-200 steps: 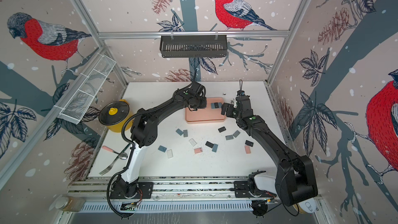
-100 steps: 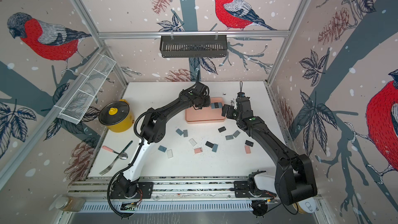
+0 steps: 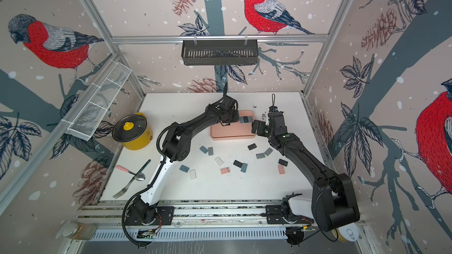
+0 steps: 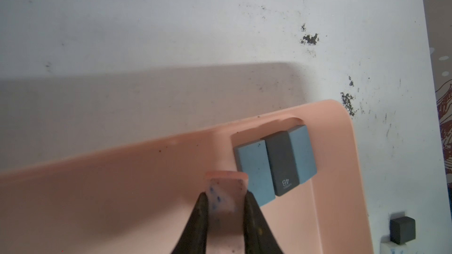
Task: Put the eraser in the storage box
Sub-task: Place the eraser in the storage box.
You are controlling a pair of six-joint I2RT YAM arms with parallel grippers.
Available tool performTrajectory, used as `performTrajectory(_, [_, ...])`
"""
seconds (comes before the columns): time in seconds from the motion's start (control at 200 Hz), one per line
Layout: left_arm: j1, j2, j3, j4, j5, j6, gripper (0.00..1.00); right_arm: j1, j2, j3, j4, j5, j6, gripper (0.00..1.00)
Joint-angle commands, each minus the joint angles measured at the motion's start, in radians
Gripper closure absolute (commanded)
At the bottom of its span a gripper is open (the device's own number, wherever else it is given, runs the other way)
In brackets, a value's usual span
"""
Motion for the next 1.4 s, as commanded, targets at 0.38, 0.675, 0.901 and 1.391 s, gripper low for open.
performTrajectory(0.38, [0.007,0.042,0.049,0.033,-0.003,-0.014,0.75,-0.002,0.002,-0.005,0.03,0.005,0.005,0.01])
performTrajectory(0.675, [0.007,0.035,0.044,0.015,-0.008,-0.006,0.7,-0.003,0.005,-0.004,0.028,0.01,0.002,0.01])
performTrajectory(0.901, [0.007,0.035,0.043,0.013,-0.009,-0.005,0.64,-0.004,-0.002,0.0,0.022,0.015,-0.002,0.01])
performTrajectory(1.391, [0.002,0.038,0.036,0.051,0.028,-0.022,0.61,-0.011,-0.012,-0.001,0.016,0.016,-0.006,0.01])
